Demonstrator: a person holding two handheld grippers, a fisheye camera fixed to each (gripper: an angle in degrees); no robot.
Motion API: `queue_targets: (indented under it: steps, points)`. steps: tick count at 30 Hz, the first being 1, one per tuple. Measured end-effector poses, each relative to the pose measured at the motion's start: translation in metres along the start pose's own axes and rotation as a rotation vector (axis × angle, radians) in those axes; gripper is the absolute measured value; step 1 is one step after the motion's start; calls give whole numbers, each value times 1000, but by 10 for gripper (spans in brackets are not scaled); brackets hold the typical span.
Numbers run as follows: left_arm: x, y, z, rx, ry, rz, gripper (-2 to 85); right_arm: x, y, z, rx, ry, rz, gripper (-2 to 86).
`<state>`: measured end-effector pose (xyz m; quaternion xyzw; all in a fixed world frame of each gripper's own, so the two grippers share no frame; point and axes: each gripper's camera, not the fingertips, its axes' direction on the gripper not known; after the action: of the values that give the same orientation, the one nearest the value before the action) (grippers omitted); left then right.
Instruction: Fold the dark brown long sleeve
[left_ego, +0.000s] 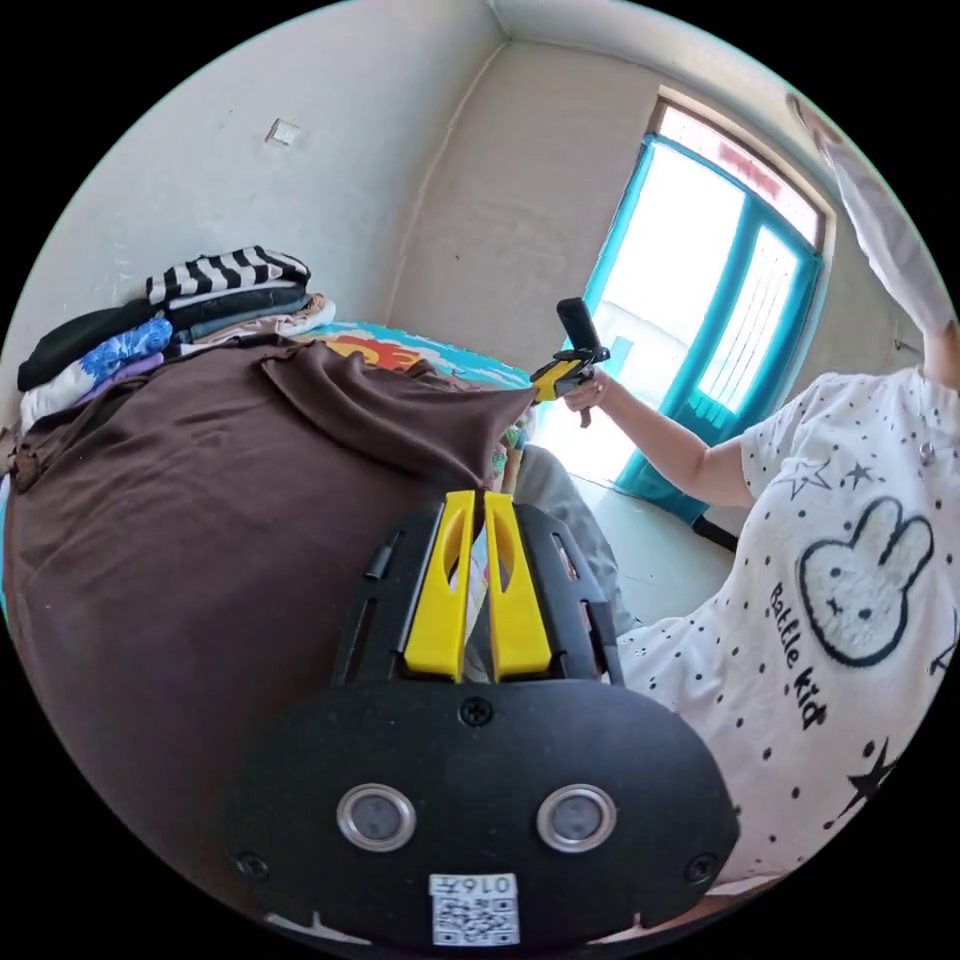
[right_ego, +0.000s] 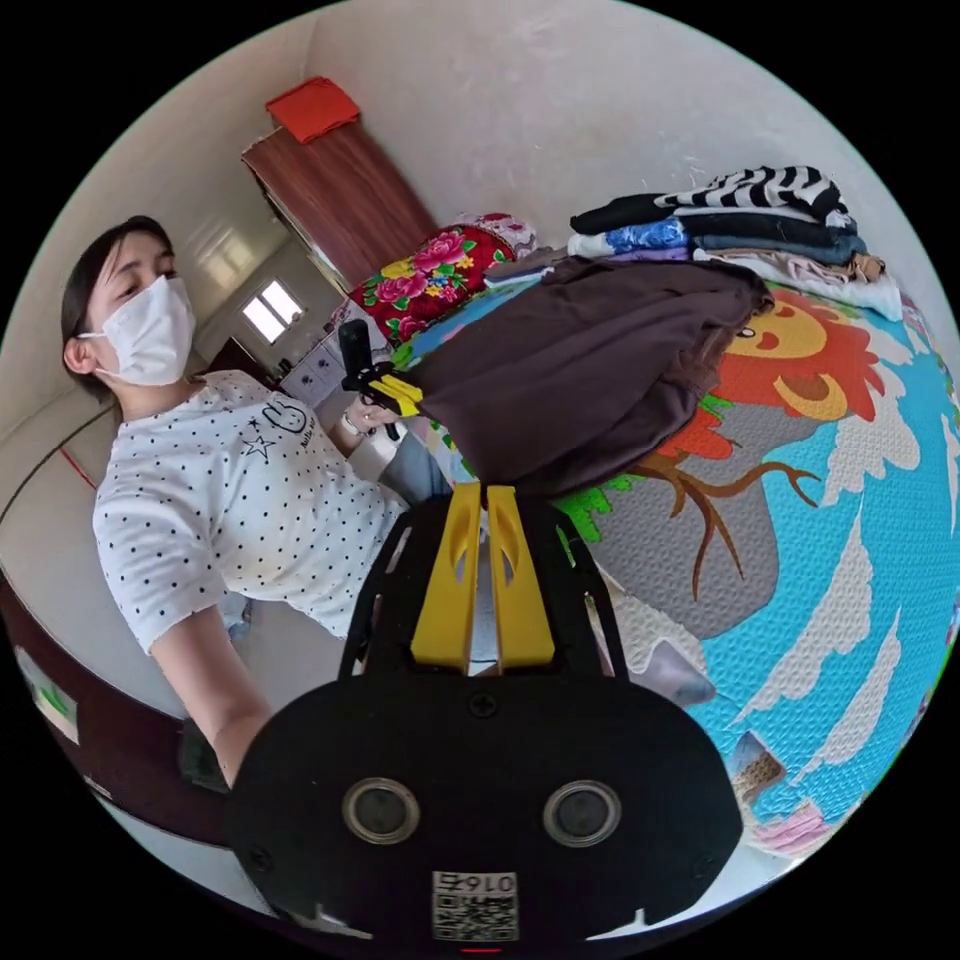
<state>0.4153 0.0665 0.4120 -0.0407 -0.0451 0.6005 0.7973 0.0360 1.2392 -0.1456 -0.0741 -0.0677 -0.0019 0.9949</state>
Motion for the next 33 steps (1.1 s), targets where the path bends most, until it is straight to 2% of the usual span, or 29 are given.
queue_targets:
  steps: [3,6,10,13,15,18,20,23,26,30,33]
  points:
    - [3,6,3,-46,2,-29,-7,18,1,25,-184,68,103,11]
    - [3,12,-5,-18,68,-61,-7,10,-2,13,-135,63,37,34]
    - [-2,13,-14,1,177,-111,-7,-19,-24,-45,181,189,-129,87]
    - [1,10,-20,-10,158,-109,-7,-5,-70,-75,408,253,-32,93]
    - [8,6,-26,-15,121,-87,-6,15,-110,-78,431,300,50,100]
    - [17,5,-35,-13,88,-71,-6,64,-183,-62,343,481,231,111]
    - [21,7,-42,-8,66,-76,-7,114,-237,-39,193,583,336,116]
    - [25,16,-55,-6,19,-96,-7,167,-291,-10,3,640,438,118]
    - [26,29,-68,-7,-41,-129,-7,194,-326,3,-80,691,492,105]
    - [20,41,-83,-3,-86,-180,-7,172,-355,4,-123,780,442,29]
    - [10,33,-90,3,-95,-165,-7,109,-376,-10,-69,870,267,12]
